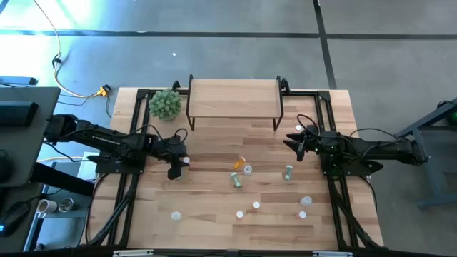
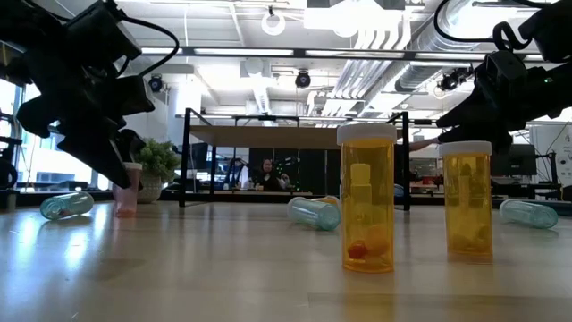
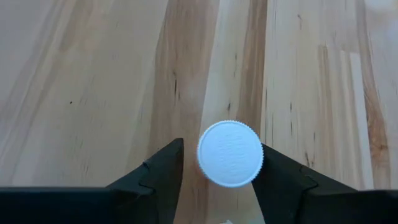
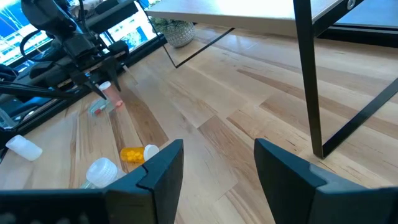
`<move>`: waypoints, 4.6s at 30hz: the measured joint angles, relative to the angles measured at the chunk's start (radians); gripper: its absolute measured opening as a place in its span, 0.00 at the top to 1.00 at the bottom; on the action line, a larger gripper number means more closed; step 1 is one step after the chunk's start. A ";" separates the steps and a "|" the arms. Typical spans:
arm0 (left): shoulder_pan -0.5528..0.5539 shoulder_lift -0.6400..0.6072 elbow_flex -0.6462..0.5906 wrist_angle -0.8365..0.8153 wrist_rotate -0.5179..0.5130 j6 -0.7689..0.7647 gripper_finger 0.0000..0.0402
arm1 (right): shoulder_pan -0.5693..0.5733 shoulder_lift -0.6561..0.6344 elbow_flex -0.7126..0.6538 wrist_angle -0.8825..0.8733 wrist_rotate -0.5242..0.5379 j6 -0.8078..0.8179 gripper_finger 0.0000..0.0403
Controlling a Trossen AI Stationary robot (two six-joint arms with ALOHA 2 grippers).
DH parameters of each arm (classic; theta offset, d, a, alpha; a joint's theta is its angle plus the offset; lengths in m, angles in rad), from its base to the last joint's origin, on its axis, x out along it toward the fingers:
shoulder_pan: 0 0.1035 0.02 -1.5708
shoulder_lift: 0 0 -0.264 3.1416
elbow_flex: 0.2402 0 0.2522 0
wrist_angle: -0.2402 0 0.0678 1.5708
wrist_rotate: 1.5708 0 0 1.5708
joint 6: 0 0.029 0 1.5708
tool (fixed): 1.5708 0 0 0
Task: Pick and place medicine bottles onto shelf by color
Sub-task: Put the top left pink pill bottle on the shelf, then put the top white pill bottle on the shelf
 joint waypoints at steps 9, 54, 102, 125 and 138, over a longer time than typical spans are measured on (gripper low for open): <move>0.000 0.000 0.000 0.001 0.000 0.000 0.75 | 0.000 0.000 0.000 0.000 0.000 0.000 0.53; 0.606 0.063 0.733 -0.064 -0.273 0.352 0.74 | 0.000 0.000 0.000 0.000 0.000 0.000 0.53; 0.761 0.537 0.957 -0.332 -0.121 0.208 0.74 | 0.000 0.000 0.000 0.000 0.000 0.000 0.53; 0.761 0.538 0.956 -0.290 -0.128 0.209 0.58 | 0.000 0.000 0.000 -0.001 0.000 0.000 0.53; 0.761 0.468 0.956 -0.256 -0.131 0.262 0.57 | 0.000 0.000 0.000 -0.001 0.000 0.000 0.53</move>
